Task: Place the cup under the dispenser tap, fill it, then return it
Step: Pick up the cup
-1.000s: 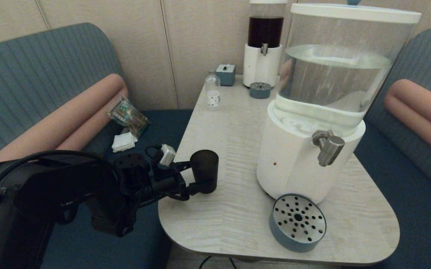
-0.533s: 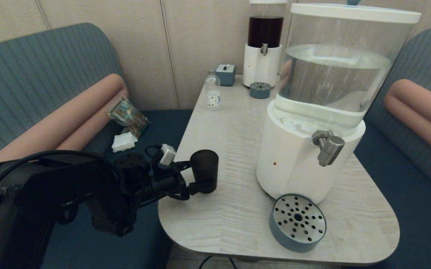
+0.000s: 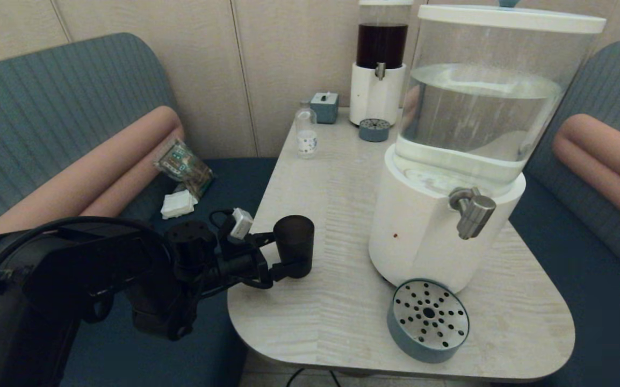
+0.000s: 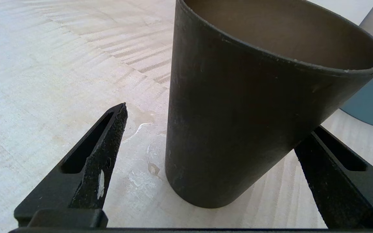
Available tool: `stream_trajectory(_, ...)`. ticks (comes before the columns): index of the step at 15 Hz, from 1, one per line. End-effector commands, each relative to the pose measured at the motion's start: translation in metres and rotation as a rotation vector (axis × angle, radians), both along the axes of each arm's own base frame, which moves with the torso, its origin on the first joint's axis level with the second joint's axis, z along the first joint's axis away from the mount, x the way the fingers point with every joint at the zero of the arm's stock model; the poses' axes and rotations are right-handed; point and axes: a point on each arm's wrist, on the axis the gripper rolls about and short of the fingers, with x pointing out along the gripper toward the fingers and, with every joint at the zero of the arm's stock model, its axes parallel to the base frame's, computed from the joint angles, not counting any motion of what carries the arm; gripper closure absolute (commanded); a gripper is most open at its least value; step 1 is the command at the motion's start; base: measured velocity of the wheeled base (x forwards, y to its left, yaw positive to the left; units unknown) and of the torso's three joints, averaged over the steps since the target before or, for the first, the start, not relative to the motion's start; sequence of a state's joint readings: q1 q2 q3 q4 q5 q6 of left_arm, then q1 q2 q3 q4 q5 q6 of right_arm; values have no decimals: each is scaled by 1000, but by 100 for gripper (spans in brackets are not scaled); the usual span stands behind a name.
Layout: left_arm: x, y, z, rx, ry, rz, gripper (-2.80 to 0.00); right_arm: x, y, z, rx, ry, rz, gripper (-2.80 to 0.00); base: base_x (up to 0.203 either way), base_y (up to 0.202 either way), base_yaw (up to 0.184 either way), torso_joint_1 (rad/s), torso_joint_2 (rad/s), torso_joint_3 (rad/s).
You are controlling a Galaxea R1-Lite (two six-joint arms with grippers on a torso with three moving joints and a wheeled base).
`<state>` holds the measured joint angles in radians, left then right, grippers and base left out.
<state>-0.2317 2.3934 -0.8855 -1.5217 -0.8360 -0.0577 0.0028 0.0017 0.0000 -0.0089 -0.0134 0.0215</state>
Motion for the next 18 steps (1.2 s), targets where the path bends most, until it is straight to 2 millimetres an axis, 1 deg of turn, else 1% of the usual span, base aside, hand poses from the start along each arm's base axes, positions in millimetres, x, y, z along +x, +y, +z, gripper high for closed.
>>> stream_trajectory(1, 0, 0, 1, -3, -8, -6, -280, 0, 0, 0, 0, 1, 0, 0, 0, 0, 0, 0, 0, 0)
stream_trajectory(4, 0, 0, 1, -4, -5, -6, -280, 0, 0, 0, 0, 0, 0, 0, 0, 0, 0, 0, 0, 0)
stream_trajectory(5, -1, 0, 1, -4, -5, -6, 0, 0, 0, 0, 0, 1, 0, 0, 0, 0, 0, 0, 0, 0)
stream_trajectory(9, -1, 0, 1, -4, 2, -6, 0, 0, 0, 0, 0, 1, 0, 0, 0, 0, 0, 0, 0, 0)
stream_trajectory(13, -3, 1, 4, -4, -2, -6, 0, 0, 0, 0, 0, 0, 0, 0, 0, 0, 0, 0, 0, 0)
stream_trajectory(16, -11, 3, 18, -7, -22, -6, 0, 0, 0, 0, 0, 0, 0, 0, 0, 0, 0, 0, 0, 0)
stream_trajectory(18, -23, 5, 33, -9, -36, -7, 0, 0, 0, 0, 0, 1, 0, 0, 0, 0, 0, 0, 0, 0)
